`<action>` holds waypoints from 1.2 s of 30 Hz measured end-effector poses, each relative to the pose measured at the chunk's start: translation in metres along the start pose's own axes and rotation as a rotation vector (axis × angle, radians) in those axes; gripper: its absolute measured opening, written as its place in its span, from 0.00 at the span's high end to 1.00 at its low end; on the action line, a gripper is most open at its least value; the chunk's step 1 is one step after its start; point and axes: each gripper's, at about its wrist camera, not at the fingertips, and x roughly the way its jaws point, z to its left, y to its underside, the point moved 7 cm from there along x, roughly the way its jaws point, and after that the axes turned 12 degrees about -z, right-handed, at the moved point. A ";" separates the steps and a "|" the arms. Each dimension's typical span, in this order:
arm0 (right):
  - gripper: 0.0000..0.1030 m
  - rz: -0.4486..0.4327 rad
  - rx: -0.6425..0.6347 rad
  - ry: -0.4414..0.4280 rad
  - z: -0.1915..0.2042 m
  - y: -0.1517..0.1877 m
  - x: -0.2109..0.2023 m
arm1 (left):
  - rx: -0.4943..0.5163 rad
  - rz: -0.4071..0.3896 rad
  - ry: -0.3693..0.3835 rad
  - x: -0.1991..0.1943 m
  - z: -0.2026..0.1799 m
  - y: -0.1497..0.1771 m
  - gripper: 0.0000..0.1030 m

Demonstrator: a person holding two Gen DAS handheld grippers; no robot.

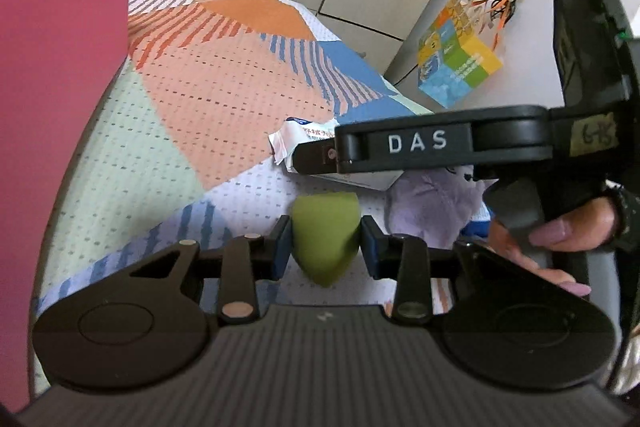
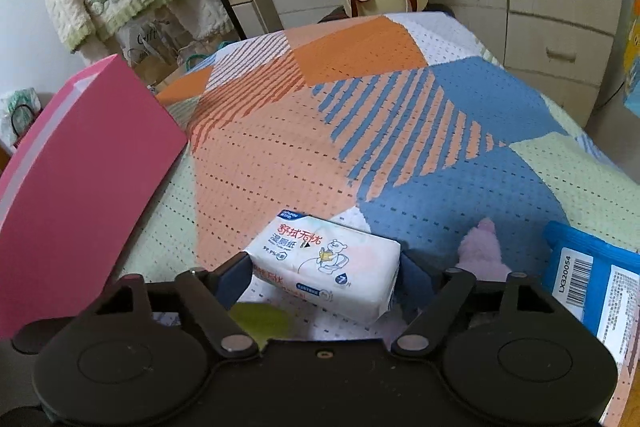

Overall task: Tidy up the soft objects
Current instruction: 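Grasp the green sponge with left tool while right tool grasps white wipes pack, then carry the green sponge and wipes pack over the pink box with both tools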

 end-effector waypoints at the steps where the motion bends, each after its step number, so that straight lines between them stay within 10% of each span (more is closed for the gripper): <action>1: 0.22 -0.006 -0.010 0.008 0.002 0.001 -0.002 | -0.003 0.004 0.004 -0.003 0.001 0.000 0.66; 36: 0.25 -0.231 -0.095 0.106 0.060 0.098 -0.168 | 0.178 0.112 0.107 -0.122 -0.010 0.041 0.66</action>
